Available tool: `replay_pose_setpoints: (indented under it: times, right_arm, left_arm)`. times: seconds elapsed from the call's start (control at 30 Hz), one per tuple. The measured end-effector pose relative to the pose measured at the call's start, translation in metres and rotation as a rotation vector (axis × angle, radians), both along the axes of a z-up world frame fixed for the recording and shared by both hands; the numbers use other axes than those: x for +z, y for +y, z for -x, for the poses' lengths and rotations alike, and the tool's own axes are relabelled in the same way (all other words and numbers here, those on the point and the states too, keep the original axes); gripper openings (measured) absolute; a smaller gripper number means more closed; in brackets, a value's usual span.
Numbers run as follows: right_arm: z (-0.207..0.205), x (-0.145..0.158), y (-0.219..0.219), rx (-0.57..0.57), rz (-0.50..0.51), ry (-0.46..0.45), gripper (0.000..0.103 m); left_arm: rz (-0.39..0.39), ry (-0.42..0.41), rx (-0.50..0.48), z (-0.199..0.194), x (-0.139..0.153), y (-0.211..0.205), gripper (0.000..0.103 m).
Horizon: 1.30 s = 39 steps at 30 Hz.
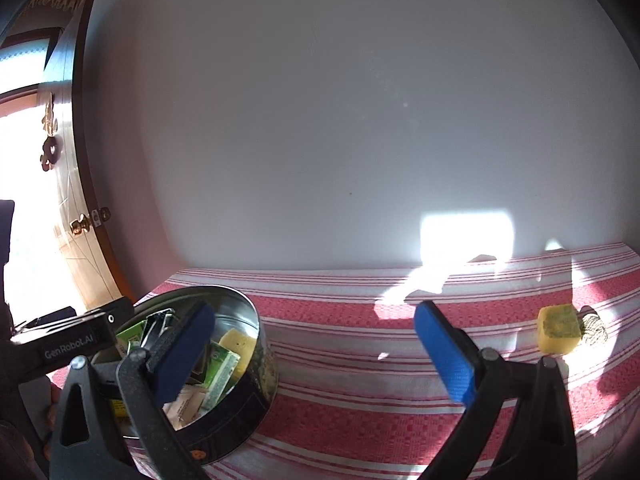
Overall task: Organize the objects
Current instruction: 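Move both open tools back toward the yellow sponge and twine ball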
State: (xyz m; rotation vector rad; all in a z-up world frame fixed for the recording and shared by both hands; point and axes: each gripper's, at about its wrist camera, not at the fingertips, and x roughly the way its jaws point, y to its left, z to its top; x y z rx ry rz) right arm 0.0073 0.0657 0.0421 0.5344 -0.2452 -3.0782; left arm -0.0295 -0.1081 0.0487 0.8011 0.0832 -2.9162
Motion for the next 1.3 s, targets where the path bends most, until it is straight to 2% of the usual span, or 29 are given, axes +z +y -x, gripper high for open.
replay_pose_setpoints:
  times: [0.37,0.7,1.03,1.3]
  right_arm:
    - [-0.016,-0.017,0.055,-0.113,-0.046,-0.043,0.102]
    - [-0.031,-0.029,0.105,-0.192,-0.058,-0.075,0.102]
    - [-0.042,-0.037,0.135,-0.248,-0.087,-0.094,0.102]
    - [-0.055,-0.043,0.157,-0.266,-0.097,-0.125,0.102]
  left_arm:
    - [0.049,-0.01,-0.118,-0.01,-0.02,0.081,0.098]
    - [0.052,-0.045,-0.212,-0.013,-0.042,0.138,0.098]
    - [0.077,-0.051,-0.273,-0.016,-0.058,0.173,0.098]
    - [0.074,-0.059,-0.28,-0.014,-0.064,0.181,0.098]
